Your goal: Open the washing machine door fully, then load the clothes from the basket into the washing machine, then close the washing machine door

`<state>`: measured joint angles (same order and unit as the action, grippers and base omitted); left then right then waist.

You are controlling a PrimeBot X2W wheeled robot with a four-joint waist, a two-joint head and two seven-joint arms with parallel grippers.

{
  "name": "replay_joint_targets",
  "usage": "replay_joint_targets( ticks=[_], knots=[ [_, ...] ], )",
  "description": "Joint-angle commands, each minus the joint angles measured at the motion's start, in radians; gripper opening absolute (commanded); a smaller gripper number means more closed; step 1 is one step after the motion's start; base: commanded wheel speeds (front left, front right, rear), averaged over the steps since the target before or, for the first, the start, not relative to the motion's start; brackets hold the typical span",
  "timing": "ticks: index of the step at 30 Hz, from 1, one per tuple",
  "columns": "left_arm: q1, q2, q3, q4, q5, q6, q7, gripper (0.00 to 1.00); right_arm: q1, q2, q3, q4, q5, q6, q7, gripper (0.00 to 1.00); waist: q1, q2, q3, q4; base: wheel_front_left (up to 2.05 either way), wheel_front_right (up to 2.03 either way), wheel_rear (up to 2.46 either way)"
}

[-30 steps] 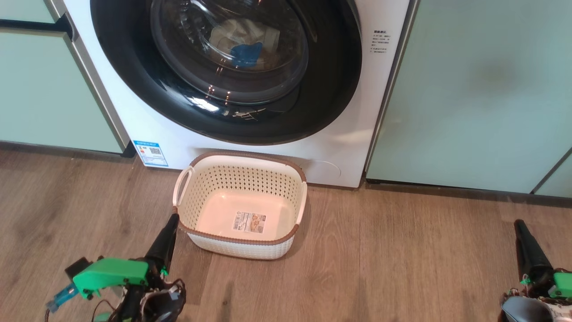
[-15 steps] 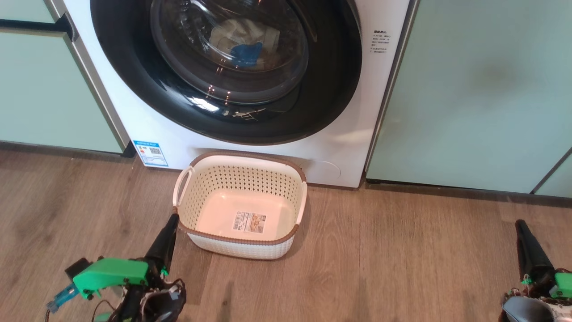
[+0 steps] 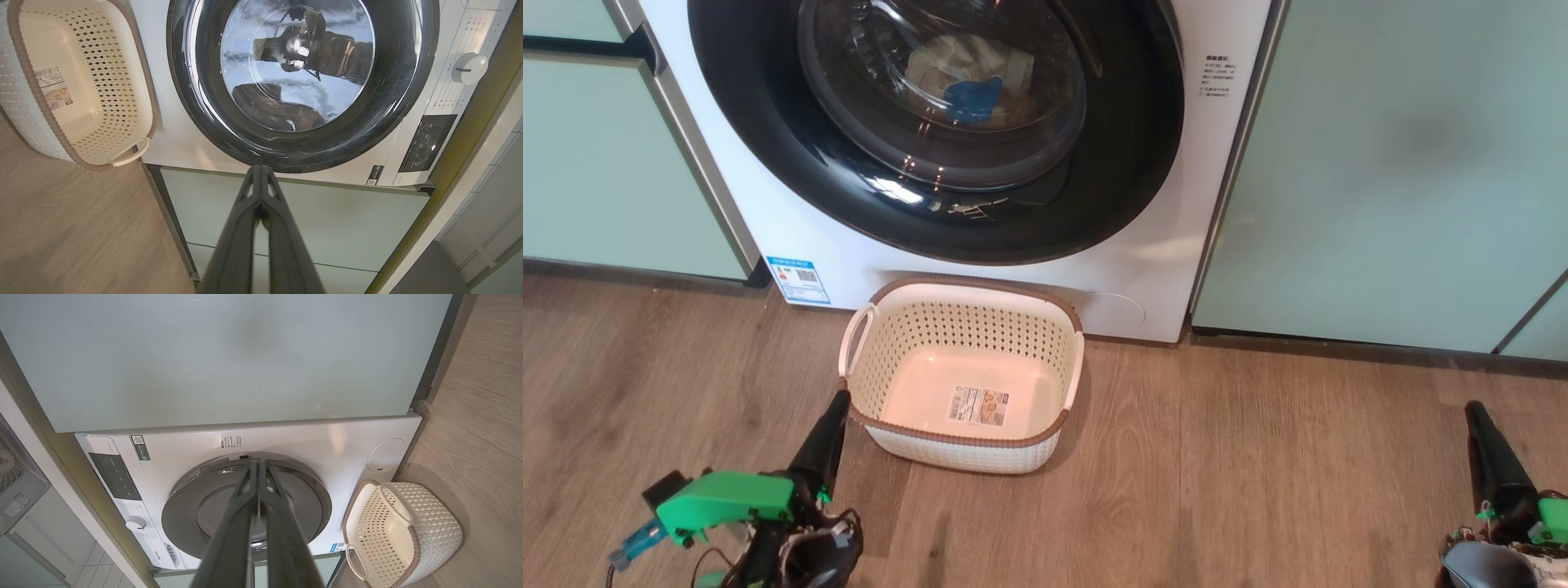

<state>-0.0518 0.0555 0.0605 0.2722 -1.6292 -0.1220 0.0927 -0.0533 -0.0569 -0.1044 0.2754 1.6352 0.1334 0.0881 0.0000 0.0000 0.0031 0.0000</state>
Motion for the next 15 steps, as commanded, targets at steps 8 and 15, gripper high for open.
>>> replay_joint_targets(
  ticks=[8, 15],
  knots=[
    [-0.055, 0.007, 0.037, -0.028, 0.007, -0.009, 0.007, 0.0, -0.053, -0.009, 0.011, -0.032, -0.009, -0.003, 0.008, 0.0, 0.0, 0.0, 0.0, 0.0, 0.0, 0.0, 0.0],
    [-0.055, 0.006, 0.038, -0.028, 0.008, -0.009, 0.008, 0.0, -0.053, -0.007, 0.01, -0.032, -0.011, -0.003, 0.01, 0.0, 0.0, 0.0, 0.0, 0.0, 0.0, 0.0, 0.0]
  ],
)
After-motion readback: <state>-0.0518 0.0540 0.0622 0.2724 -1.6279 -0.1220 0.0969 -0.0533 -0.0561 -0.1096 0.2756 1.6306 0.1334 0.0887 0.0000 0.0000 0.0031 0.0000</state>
